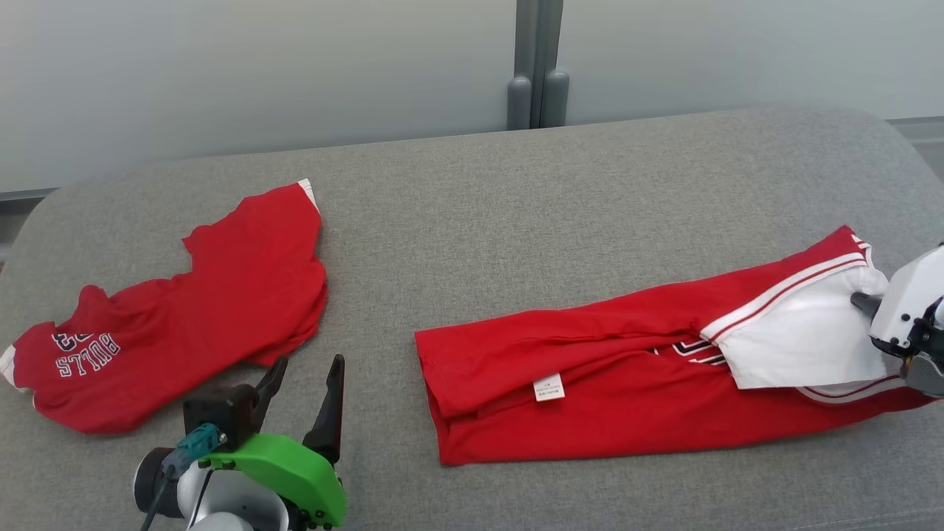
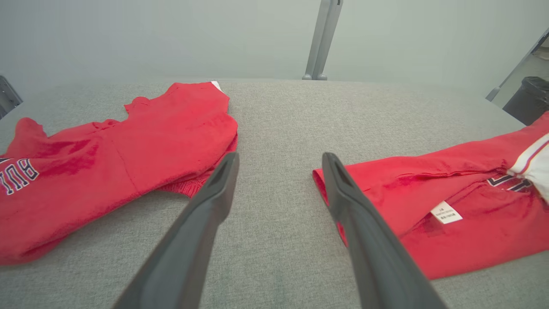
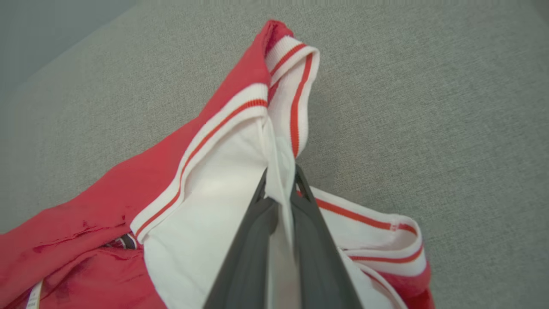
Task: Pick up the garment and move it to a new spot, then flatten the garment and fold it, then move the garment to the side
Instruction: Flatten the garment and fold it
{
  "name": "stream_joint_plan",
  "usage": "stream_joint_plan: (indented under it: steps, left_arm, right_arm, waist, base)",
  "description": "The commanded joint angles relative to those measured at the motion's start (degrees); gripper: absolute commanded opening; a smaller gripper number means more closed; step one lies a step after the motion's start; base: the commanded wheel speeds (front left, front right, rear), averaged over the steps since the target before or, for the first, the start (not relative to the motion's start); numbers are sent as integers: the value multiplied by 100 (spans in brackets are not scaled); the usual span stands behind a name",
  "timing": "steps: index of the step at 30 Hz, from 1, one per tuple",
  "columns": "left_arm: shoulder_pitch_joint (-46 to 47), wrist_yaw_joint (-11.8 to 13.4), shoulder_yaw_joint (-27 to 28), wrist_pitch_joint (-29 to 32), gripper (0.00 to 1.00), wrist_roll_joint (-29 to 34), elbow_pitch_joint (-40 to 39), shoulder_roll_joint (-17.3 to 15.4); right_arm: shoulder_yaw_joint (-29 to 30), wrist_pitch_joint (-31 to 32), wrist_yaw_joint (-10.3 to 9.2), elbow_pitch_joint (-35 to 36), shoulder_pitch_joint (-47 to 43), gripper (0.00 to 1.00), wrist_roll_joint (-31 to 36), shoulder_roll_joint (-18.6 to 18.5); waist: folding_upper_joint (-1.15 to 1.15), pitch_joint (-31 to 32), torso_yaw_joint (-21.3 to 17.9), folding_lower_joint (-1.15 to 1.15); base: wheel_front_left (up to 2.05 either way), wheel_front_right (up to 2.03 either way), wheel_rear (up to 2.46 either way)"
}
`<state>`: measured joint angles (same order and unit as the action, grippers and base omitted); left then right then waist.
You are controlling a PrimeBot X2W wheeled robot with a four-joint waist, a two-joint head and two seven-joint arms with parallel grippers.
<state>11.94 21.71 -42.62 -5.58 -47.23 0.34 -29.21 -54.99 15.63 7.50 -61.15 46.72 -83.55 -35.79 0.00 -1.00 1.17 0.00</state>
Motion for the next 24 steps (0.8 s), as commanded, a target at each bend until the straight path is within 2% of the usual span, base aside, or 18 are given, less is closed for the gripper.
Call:
stream_joint_plan:
  steps: [1, 12, 17, 24]
  left_arm:
    - [-51, 45, 30, -81, 100, 53, -1, 7]
    - [-110, 160, 102, -492, 100, 251, 99, -11]
    - [-182, 159, 236, -701, 100, 270, 177, -20]
    - [-367, 231, 519, -876, 100, 286, 245, -8]
  right_arm:
    - [39, -61, -2, 119, 74, 0, -40, -7]
    - [219, -203, -1, 1445, -80, 0, -225, -171]
    - [305, -259, 0, 2078, -219, 0, -316, -209]
    - [368, -391, 0, 2586, -425, 0, -403, -124]
  waist:
    - [0, 19, -17, 0]
    - [0, 142, 8, 0]
    - [0, 180, 135, 0]
    - [0, 248, 411, 0]
  base:
    - [0, 0, 0]
    - [0, 0, 0]
    - [0, 0, 0]
    - [0, 0, 0]
